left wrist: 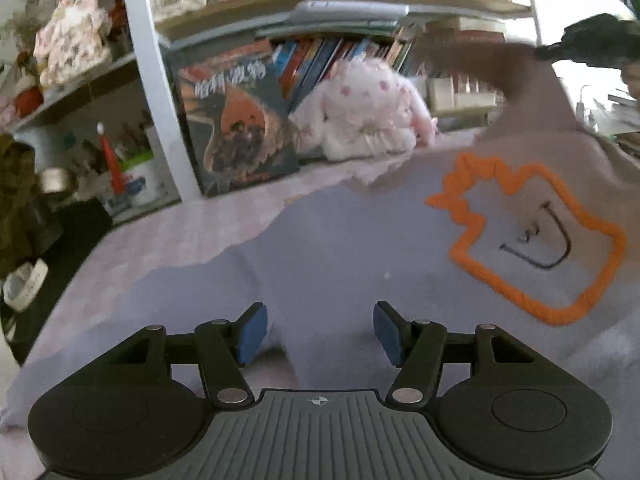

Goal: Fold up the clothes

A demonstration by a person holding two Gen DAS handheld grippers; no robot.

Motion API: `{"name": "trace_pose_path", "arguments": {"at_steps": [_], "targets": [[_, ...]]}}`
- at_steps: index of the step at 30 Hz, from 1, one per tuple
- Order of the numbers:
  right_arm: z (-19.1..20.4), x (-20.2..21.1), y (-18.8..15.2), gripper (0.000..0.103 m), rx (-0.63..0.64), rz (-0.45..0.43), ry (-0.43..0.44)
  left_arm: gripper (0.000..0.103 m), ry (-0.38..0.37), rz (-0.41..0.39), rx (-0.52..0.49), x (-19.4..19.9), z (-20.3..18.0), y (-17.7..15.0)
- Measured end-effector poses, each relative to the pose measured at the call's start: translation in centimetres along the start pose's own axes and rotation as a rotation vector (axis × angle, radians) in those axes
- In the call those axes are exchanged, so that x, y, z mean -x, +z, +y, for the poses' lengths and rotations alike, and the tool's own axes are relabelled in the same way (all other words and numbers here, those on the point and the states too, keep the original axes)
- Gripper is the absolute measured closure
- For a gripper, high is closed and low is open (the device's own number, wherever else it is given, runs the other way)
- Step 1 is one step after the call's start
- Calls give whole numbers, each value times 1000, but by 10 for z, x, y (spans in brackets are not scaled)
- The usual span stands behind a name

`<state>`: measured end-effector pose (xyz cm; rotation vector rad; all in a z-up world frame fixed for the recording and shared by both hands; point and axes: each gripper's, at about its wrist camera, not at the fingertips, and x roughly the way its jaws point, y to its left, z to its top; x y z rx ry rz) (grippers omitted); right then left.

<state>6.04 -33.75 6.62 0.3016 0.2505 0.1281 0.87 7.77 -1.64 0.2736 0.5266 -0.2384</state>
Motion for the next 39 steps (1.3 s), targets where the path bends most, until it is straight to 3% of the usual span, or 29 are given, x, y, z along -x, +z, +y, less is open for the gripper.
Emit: {"name": "trace_pose_path", "arguments": {"at_steps": [1,4,7,10,13,16,17,19,22,24,25,29,33,39], "targets": [[-10,5,-4,97,-29,12,-48,43,-1,14,10,-1,2,-1],[-52,-9,-32,97,-111,212,-177,43,-12,45,21,-2,7,-5],[-90,-20,-56,95,-238,319,-208,43,-18,49,31,0,13,-8],[-97,-23,-65,94,-230,322,-229,42,-10,52,39,2,17,-10],[-101,-16,-61,102,-227,247,-219,42,-14,54,56,3,21,-12],[-128,-2,-47,102,-407,98,-289,42,-11,55,53,2,20,-11],[-136,0,-44,102,-445,85,-334,42,-12,55,53,2,20,-11],[-143,-3,-43,101,-432,141,-371,42,-18,56,62,1,22,-11],[-129,-1,-49,97,-325,227,-323,42,-23,57,67,1,23,-11],[-113,4,-55,65,-222,252,-302,42,-24,57,68,1,23,-11],[-105,6,-58,60,-173,267,-287,42,-21,56,60,1,22,-11],[-68,3,-69,57,10,344,-186,43,-10,43,8,3,15,-10],[-26,-15,-64,44,275,310,-152,43,7,25,-77,5,5,-8],[4,-88,-74,48,429,443,-102,42,-57,12,-140,3,-6,-1]]}}
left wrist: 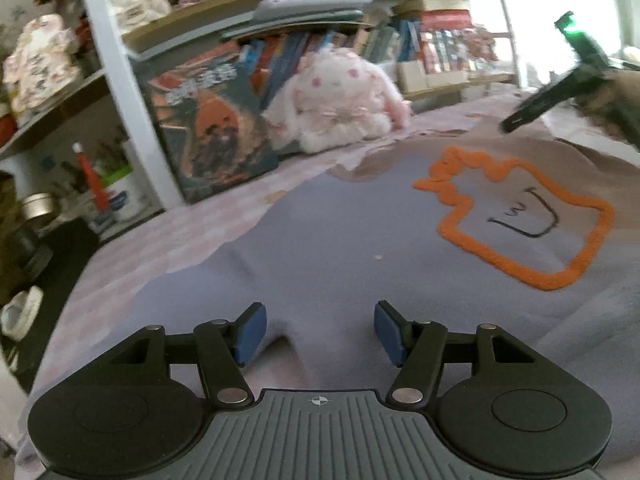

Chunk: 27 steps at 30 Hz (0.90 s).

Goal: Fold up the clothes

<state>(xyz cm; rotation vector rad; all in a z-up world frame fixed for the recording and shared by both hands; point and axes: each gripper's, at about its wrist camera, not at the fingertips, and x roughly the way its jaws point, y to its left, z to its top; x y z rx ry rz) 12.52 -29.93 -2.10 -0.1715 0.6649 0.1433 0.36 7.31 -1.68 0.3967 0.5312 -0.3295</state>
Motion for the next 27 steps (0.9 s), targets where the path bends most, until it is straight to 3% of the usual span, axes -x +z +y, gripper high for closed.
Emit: {"name": "trace_pose_path", "arguments": {"at_steps": [2,5,10,13,16,18,19,23,25,27], "targets": [[2,-13,4,49,-10,26,18,42,1,5,-31,-3,-3,0],[-7,-21,9,49,-78,44,27,42,-23,20,4,-3,2,0],[-37,-27,4,50,-110,24,-221,42,-64,21,99,3,15,-11],[-54,-26,0,50,-143,37,-318,41,-87,22,151,5,22,-16],[-66,-22,-4,65,-162,54,-398,41,-87,21,155,7,23,-18],[-59,-14,-4,68,-134,55,-405,41,-81,21,144,8,21,-17],[-53,-8,-4,68,-121,50,-392,41,-79,22,137,7,21,-16],[-9,24,-4,60,-12,-14,-74,42,-66,-15,98,15,19,-4],[11,25,-4,63,36,1,-13,42,-73,-55,103,21,22,6],[27,21,-4,76,71,30,26,42,-59,-60,83,19,21,12]]}}
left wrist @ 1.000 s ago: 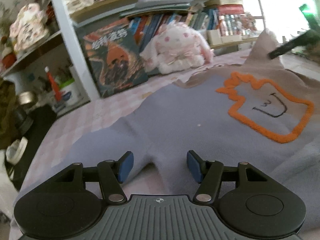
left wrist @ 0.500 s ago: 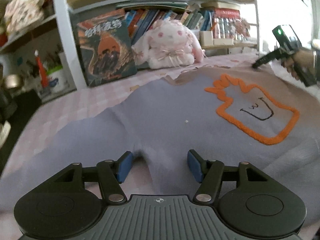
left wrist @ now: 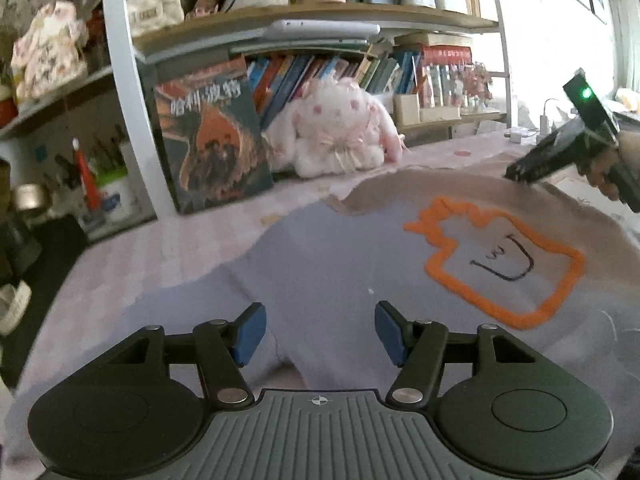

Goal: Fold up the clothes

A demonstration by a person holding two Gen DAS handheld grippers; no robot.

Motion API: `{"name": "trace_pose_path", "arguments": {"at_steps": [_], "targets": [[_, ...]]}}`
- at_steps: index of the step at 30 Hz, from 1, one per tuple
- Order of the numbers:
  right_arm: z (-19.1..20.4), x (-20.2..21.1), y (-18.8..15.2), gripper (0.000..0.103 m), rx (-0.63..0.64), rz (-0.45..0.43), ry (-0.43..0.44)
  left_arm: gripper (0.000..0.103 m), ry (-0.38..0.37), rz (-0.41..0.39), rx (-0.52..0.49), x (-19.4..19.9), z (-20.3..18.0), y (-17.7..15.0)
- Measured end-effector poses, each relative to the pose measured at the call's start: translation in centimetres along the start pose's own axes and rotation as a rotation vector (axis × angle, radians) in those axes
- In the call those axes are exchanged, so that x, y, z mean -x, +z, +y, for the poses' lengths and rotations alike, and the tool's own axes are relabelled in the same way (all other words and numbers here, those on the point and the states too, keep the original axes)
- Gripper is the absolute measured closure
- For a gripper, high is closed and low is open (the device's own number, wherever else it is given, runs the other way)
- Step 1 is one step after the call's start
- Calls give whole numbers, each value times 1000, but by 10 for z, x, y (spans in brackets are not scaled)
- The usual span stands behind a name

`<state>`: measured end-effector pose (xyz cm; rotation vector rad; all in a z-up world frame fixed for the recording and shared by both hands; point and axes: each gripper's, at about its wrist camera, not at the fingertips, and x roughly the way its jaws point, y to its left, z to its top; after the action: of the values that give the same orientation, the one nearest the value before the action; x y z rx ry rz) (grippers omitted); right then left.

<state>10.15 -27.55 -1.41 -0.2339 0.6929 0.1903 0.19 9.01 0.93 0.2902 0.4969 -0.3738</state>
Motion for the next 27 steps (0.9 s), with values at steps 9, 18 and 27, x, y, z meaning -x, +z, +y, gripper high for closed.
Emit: {"name": "trace_pose_path", "arguments": {"at_steps": [9,18,27], "targets": [[-36,-27,1,65,-246,-48,-232,42,58,86,-13,-15,5,-20],[-41,18,-26,54,-254,-68,-175,42,85,64,67,-8,22,-23],[-34,94,-85,53,-208,-35,-48,42,35,59,206,-16,27,-18]]}}
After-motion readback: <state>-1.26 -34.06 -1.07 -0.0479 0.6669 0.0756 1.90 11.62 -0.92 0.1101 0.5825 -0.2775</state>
